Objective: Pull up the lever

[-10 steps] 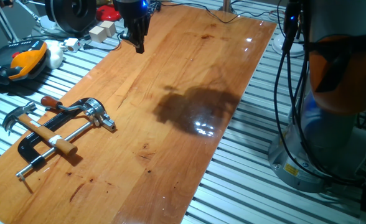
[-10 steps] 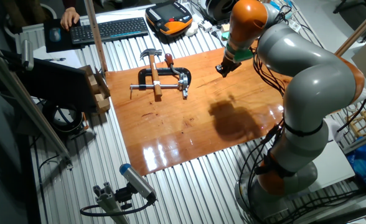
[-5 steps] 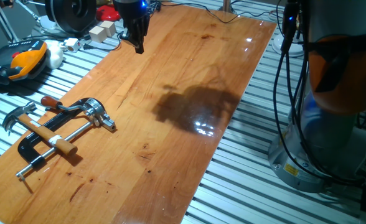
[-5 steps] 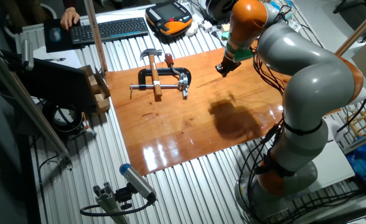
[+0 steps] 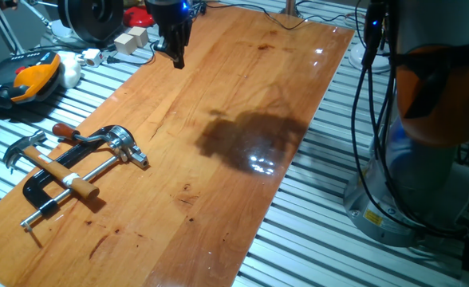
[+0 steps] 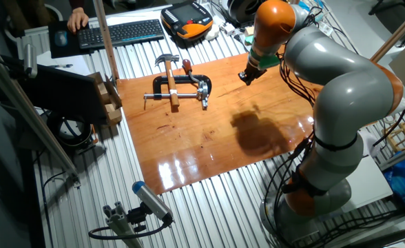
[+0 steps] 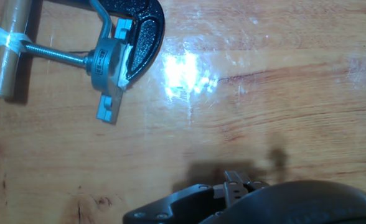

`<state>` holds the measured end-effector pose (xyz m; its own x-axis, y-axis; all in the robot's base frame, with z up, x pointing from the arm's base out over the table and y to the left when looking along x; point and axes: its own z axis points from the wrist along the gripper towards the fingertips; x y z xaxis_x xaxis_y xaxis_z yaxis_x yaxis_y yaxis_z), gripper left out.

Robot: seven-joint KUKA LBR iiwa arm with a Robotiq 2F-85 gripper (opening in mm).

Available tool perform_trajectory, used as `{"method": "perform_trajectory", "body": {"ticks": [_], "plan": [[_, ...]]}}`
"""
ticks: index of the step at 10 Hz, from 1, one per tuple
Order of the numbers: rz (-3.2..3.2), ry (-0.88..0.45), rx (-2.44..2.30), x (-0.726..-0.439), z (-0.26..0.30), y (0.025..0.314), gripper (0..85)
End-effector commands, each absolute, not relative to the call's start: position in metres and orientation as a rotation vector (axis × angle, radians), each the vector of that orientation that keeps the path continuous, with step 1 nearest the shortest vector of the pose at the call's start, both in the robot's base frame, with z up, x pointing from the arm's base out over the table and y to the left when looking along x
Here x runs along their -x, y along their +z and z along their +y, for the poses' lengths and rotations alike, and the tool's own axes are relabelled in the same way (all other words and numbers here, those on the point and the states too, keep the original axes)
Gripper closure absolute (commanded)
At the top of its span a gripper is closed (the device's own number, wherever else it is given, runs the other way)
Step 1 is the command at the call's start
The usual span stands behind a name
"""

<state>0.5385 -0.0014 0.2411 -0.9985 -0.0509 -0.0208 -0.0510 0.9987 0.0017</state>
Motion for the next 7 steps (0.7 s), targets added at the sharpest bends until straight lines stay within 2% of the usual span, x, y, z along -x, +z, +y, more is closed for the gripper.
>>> {"method": "perform_trajectory", "body": {"ticks": [1,7], "plan": [[3.123,0.004,0.082,-0.5385,-0.0014,0.2412,85.0],[3.078,-0.001,0.055,-0.5385,-0.0014,0.2412,85.0]]}}
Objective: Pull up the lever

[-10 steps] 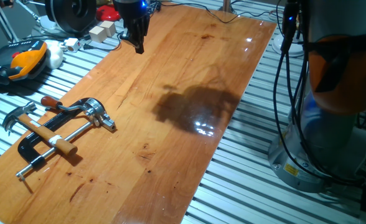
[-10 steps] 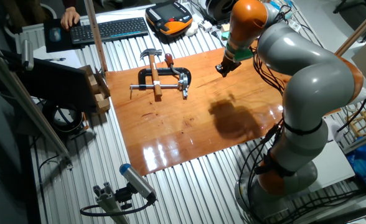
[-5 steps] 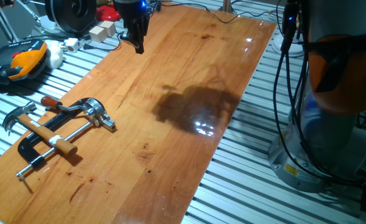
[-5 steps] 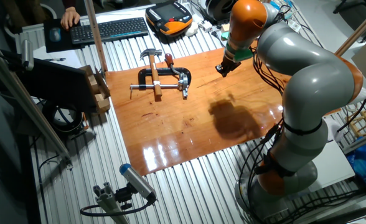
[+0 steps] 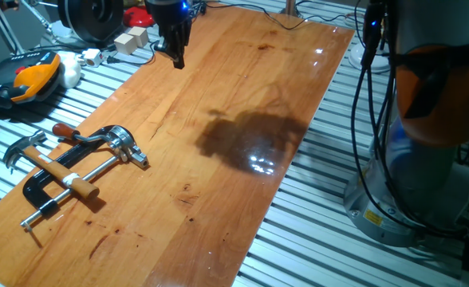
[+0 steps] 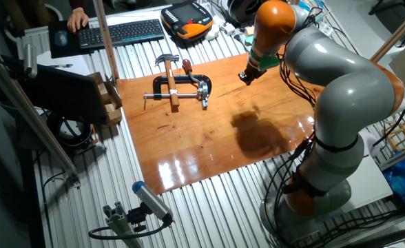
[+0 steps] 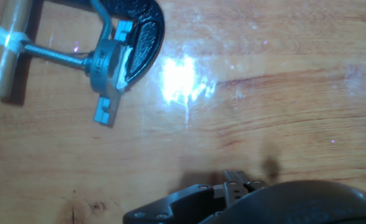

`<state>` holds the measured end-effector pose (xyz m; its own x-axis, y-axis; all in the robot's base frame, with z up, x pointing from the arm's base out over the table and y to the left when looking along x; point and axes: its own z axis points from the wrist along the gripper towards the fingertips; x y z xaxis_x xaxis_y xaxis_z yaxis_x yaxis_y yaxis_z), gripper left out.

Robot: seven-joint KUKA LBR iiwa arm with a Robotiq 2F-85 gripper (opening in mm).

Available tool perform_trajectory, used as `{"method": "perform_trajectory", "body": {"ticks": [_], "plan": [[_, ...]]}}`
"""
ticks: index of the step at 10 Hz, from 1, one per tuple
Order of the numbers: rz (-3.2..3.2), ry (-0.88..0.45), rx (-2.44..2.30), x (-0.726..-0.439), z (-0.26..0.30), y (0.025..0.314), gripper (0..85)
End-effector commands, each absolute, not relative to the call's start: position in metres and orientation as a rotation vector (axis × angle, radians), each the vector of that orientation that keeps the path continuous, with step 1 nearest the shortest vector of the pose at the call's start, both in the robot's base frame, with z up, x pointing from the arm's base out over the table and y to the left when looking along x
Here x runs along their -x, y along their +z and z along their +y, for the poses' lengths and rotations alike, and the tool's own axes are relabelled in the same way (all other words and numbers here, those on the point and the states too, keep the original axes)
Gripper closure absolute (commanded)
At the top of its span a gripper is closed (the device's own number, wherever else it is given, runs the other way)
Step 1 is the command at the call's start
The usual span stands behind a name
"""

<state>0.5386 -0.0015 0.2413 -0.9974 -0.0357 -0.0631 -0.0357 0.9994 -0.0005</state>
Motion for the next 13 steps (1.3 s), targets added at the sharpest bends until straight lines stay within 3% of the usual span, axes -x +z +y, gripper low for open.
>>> {"method": "perform_trajectory", "body": {"ticks": [1,5,10,13], "plan": [[3.084,0.006,0.055,-0.539,-0.001,0.241,85.0],[3.121,0.081,0.118,-0.539,-0.001,0.241,85.0],[3.088,-0.004,0.077,-0.541,0.002,0.241,85.0],[3.073,-0.041,0.04,-0.572,0.018,0.242,85.0]]}}
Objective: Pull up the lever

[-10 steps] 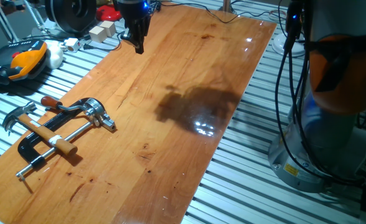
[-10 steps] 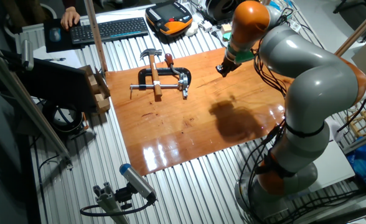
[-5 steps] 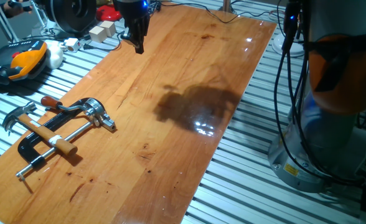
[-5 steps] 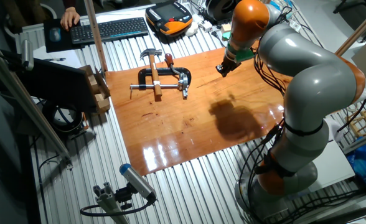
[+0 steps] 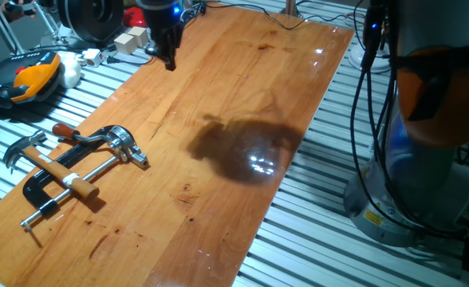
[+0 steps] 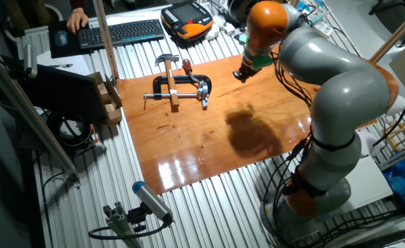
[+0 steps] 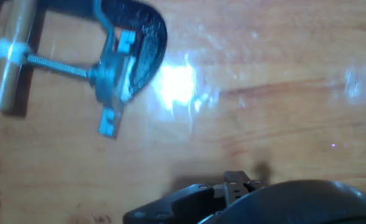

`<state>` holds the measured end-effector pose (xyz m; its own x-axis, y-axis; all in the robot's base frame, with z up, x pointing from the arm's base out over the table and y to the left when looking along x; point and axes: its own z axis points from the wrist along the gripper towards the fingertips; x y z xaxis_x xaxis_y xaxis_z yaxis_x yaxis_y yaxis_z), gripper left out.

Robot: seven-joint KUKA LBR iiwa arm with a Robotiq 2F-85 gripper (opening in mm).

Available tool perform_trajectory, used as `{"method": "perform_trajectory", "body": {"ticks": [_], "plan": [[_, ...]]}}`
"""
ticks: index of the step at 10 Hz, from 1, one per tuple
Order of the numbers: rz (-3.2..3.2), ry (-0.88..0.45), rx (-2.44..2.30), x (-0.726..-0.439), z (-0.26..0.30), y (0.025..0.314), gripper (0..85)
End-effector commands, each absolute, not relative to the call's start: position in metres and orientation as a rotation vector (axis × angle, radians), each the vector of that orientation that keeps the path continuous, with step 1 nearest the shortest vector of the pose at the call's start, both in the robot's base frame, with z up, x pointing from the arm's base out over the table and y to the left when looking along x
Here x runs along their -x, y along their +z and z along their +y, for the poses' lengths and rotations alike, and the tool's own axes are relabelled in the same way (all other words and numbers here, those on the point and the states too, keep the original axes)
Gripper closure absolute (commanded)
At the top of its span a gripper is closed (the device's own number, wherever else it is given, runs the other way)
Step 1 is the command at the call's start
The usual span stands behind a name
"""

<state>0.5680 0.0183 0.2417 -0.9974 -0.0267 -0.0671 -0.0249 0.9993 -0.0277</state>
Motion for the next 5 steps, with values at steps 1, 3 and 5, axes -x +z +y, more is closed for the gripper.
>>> {"method": "perform_trajectory", "body": {"ticks": [1,3,5], "plan": [[3.073,-0.046,0.04,-0.583,0.022,0.241,85.0],[3.053,-0.045,0.014,-0.604,0.038,0.243,85.0],[3.046,-0.053,0.003,-0.624,0.05,0.245,85.0]]}}
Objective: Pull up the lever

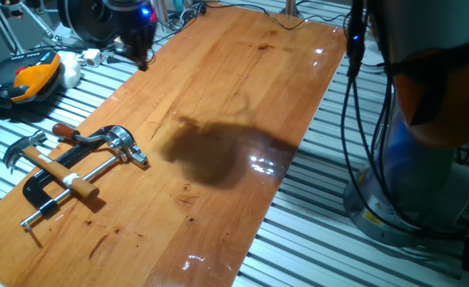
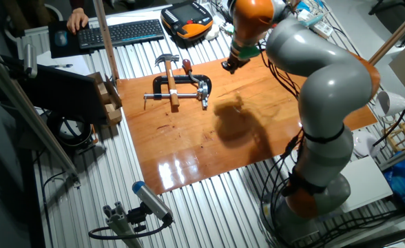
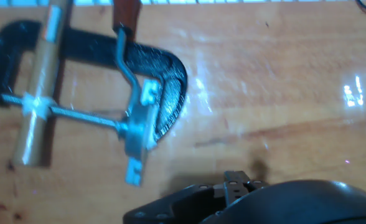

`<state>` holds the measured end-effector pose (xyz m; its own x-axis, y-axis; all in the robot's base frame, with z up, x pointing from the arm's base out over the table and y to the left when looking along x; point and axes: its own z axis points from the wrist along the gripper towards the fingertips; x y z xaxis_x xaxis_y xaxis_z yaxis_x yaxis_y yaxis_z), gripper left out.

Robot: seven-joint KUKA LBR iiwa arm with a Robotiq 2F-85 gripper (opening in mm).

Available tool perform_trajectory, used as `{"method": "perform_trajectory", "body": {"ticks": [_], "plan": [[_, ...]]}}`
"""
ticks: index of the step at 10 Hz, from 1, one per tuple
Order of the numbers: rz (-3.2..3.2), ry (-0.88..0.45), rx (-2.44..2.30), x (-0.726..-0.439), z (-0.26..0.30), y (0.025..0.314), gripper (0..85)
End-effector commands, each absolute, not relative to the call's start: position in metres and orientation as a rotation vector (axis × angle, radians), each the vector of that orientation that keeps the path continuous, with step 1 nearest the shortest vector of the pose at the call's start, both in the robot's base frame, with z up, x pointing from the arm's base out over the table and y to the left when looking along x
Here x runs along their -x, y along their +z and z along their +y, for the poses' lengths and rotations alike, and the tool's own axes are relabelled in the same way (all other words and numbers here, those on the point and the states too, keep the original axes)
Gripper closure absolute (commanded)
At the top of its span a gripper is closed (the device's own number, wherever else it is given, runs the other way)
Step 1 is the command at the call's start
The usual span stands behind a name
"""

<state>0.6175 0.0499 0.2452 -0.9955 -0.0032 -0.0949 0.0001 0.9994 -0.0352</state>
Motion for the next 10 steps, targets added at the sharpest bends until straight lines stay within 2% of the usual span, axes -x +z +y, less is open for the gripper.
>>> {"method": "perform_trajectory", "body": {"ticks": [1,6,10], "plan": [[3.039,-0.063,0.006,-0.632,0.053,0.243,85.0],[3.041,-0.058,0.043,-0.668,0.057,0.248,85.0],[3.032,-0.031,0.072,-0.673,0.055,0.239,85.0]]}}
